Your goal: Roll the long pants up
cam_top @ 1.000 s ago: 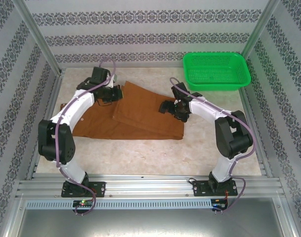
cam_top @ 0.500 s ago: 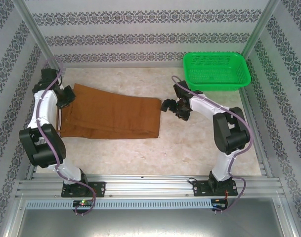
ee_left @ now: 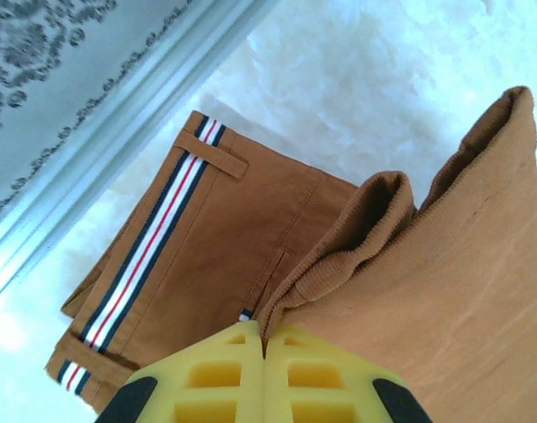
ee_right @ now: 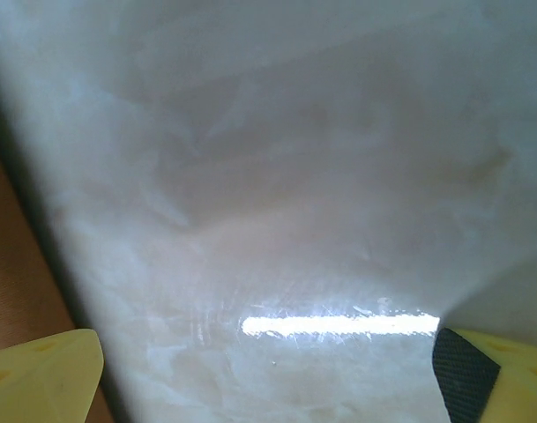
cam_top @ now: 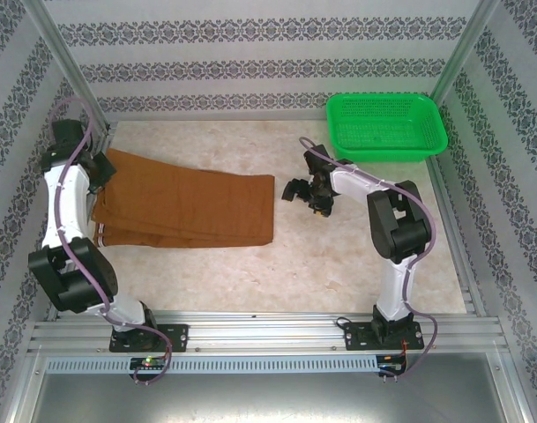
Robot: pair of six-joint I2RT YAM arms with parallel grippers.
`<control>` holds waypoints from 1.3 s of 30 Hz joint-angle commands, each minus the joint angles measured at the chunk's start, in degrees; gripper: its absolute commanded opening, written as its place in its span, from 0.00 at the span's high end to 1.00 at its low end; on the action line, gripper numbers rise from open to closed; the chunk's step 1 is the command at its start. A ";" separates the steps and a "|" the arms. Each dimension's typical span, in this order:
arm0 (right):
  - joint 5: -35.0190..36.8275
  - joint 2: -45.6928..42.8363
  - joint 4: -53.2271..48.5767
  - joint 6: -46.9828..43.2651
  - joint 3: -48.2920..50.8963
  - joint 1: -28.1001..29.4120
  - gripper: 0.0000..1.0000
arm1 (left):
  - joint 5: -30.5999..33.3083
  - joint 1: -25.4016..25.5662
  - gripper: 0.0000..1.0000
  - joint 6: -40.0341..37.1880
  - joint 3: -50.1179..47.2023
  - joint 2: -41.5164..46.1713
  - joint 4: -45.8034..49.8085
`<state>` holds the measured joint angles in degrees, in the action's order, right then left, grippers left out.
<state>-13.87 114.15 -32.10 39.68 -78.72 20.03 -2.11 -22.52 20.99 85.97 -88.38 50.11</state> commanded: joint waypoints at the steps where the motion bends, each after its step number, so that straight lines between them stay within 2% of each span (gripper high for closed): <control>1: -1.56 2.13 -0.87 -1.27 -2.76 0.73 0.03 | 5.27 -1.22 1.00 -0.29 2.74 1.15 3.11; 6: -2.59 4.63 -0.94 -1.53 -4.62 0.97 0.03 | 8.70 -2.62 0.98 -0.20 0.92 1.38 4.34; 7: -2.76 5.08 -0.95 -1.54 -4.98 0.97 0.03 | 8.78 -2.99 0.94 -0.08 0.09 1.45 3.82; 11: -3.15 6.51 -1.97 -2.54 -7.01 1.46 0.03 | 8.25 -3.14 0.60 1.00 -0.14 -2.13 3.56; 12: -3.11 6.68 -2.18 -2.68 -7.41 1.59 0.03 | 8.92 -3.11 0.55 1.70 -0.03 -3.23 3.53; 14: -4.05 6.59 -1.84 -3.47 -8.16 1.89 0.03 | 8.61 -3.03 0.54 2.53 -0.08 -4.17 2.72; 17: -6.05 7.03 -1.79 -5.51 -10.27 3.09 0.02 | 4.43 -1.94 0.56 3.72 -2.71 -2.81 -2.18; 20: -8.83 8.58 -1.65 -6.96 -12.81 4.56 0.02 | 2.63 2.37 0.58 3.49 -5.15 -3.40 -5.13; 24: -10.47 10.15 -0.78 -7.69 -14.64 6.27 0.02 | 3.40 7.82 0.61 3.60 -7.27 -8.01 -6.69; 28: -11.87 12.86 1.03 -7.80 -17.15 7.46 0.03 | 1.22 10.57 0.64 5.19 -10.61 -13.54 -10.83; 30: -11.67 15.02 1.77 -7.70 -18.95 7.47 0.06 | 0.92 11.52 0.70 5.37 -10.60 -16.67 -11.52; 32: -11.47 18.03 1.65 -7.30 -21.92 6.99 0.26 | 0.06 12.50 0.85 5.20 -9.81 -20.11 -11.87; 33: -11.51 19.07 1.80 -7.08 -22.65 6.66 0.54 | 0.02 13.03 0.90 5.12 -9.54 -21.48 -12.18; 34: -11.02 19.65 1.92 -6.78 -22.86 6.15 1.00 | -0.04 13.58 0.97 5.08 -9.09 -22.87 -12.52; 36: -9.71 18.75 2.12 -6.37 -20.89 4.88 1.00 | -0.87 15.07 1.00 4.81 -7.11 -26.19 -12.58; 39: -8.12 11.56 7.34 -5.55 -9.42 3.16 1.00 | -0.26 19.33 1.00 3.54 0.41 -31.87 -10.50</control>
<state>-24.77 129.49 -26.89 33.41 -95.55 24.56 -0.47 -7.73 25.71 81.32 -115.04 40.45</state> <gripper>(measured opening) 0.051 0.048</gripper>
